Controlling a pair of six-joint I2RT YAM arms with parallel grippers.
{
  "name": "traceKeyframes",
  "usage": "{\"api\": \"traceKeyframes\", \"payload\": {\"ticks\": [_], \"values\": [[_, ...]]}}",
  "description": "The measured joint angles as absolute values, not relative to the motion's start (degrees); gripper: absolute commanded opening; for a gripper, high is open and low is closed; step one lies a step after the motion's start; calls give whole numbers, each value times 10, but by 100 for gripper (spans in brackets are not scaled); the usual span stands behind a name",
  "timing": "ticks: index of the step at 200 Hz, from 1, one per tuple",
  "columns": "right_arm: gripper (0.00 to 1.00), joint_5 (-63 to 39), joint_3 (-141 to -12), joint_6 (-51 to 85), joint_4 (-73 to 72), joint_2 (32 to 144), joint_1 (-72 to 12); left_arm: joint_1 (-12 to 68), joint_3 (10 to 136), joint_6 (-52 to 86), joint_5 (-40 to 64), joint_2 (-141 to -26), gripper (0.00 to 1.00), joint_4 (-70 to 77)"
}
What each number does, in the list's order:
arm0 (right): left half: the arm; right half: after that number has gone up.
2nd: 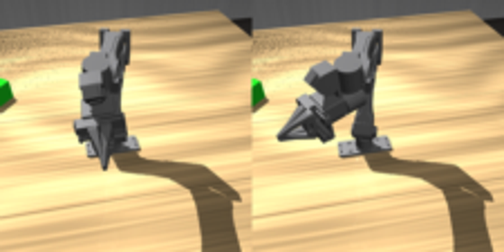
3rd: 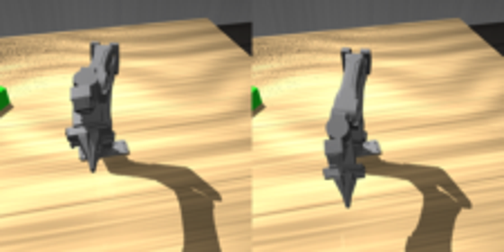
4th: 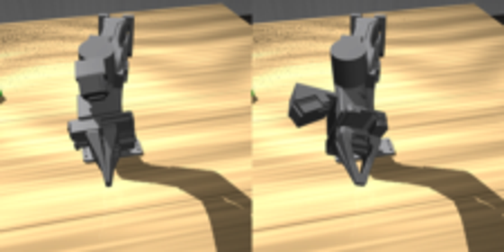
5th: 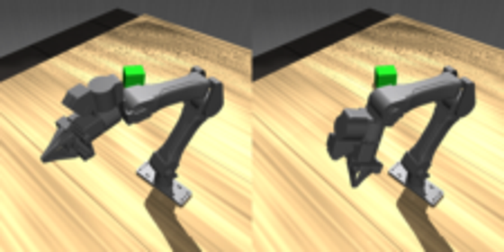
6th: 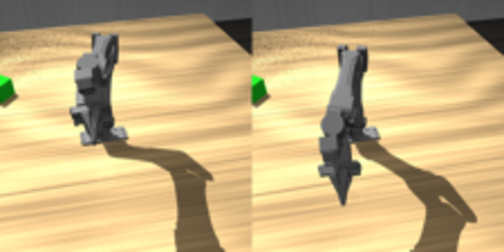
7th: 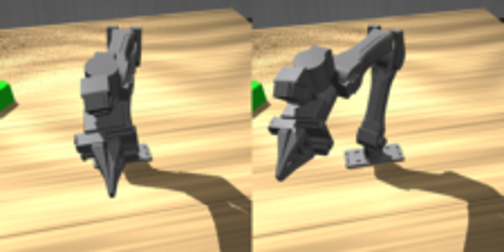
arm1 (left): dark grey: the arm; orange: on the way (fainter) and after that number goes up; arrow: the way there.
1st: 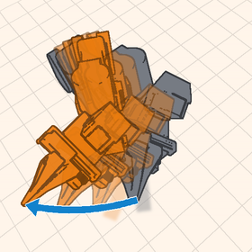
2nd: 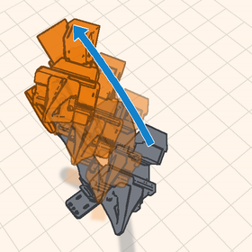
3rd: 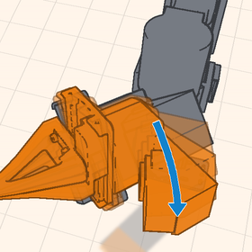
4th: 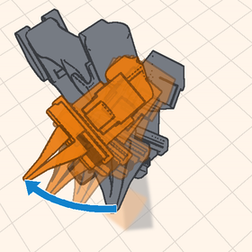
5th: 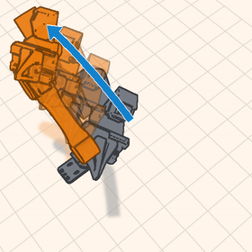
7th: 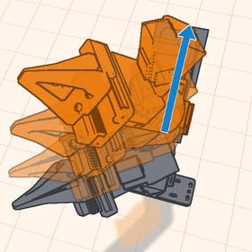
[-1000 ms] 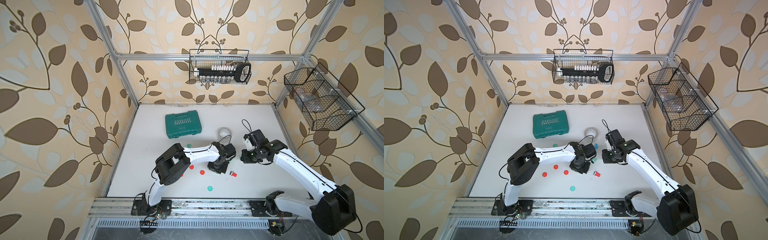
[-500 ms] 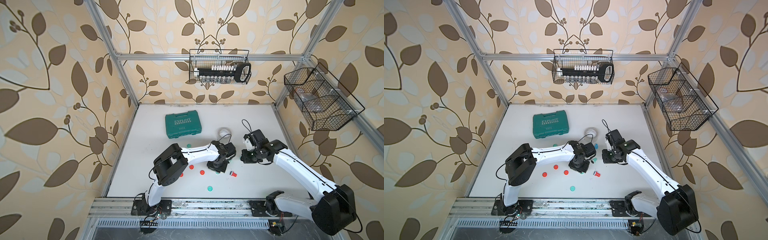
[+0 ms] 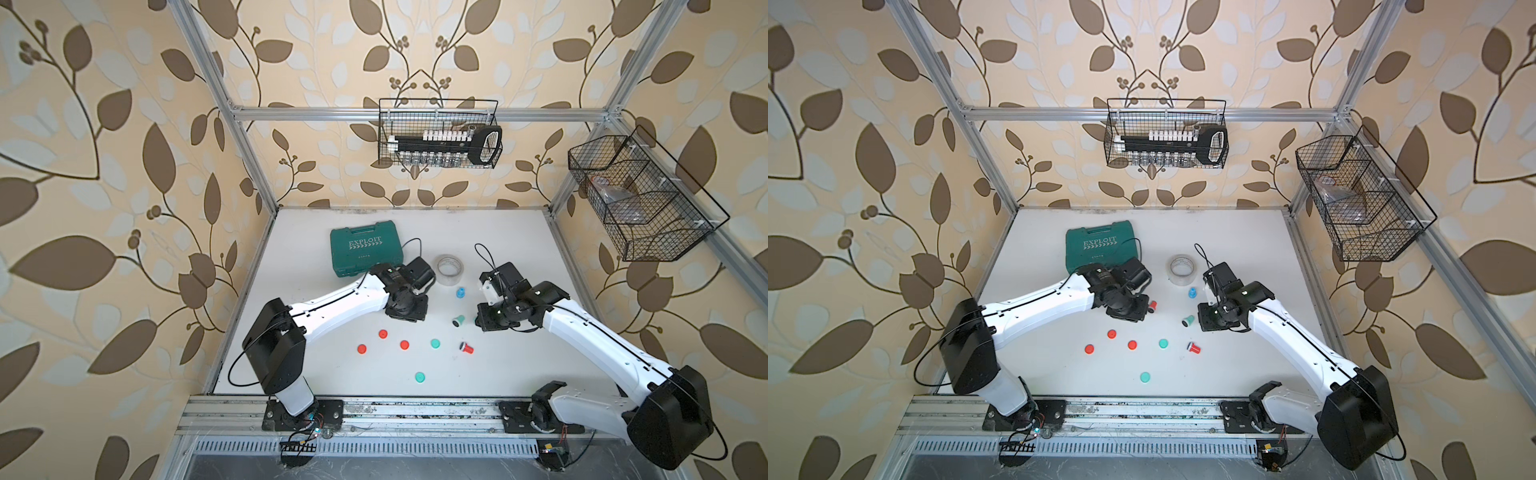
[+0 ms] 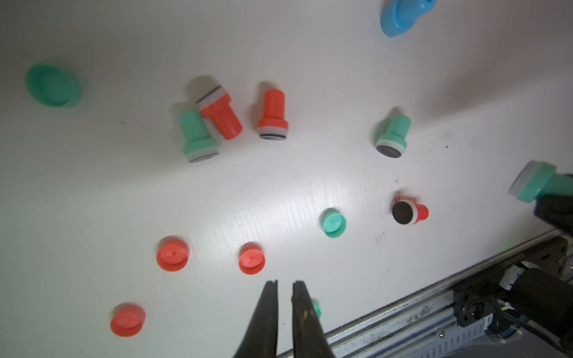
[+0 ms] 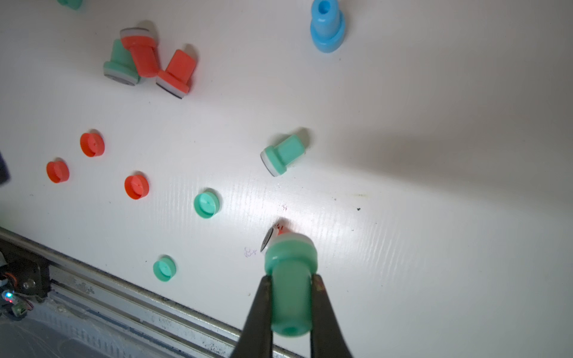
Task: Close the stamp cap
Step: Move the cover to the center of the board, then close the cover of the stamp.
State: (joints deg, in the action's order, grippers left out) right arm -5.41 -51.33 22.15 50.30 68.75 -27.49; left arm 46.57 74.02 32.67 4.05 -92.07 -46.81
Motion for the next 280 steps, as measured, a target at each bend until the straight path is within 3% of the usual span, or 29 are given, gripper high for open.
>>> {"api": "traceKeyframes", "payload": {"ticks": [65,107,280], "values": [[10,-12,-563,282,509,777,-433,243,657,237,68,-787,17,-475],[10,7,-598,307,506,846,-491,158,625,190,81,-777,17,-460],[9,22,-642,315,473,988,-521,142,615,168,88,-768,18,-448]]}}
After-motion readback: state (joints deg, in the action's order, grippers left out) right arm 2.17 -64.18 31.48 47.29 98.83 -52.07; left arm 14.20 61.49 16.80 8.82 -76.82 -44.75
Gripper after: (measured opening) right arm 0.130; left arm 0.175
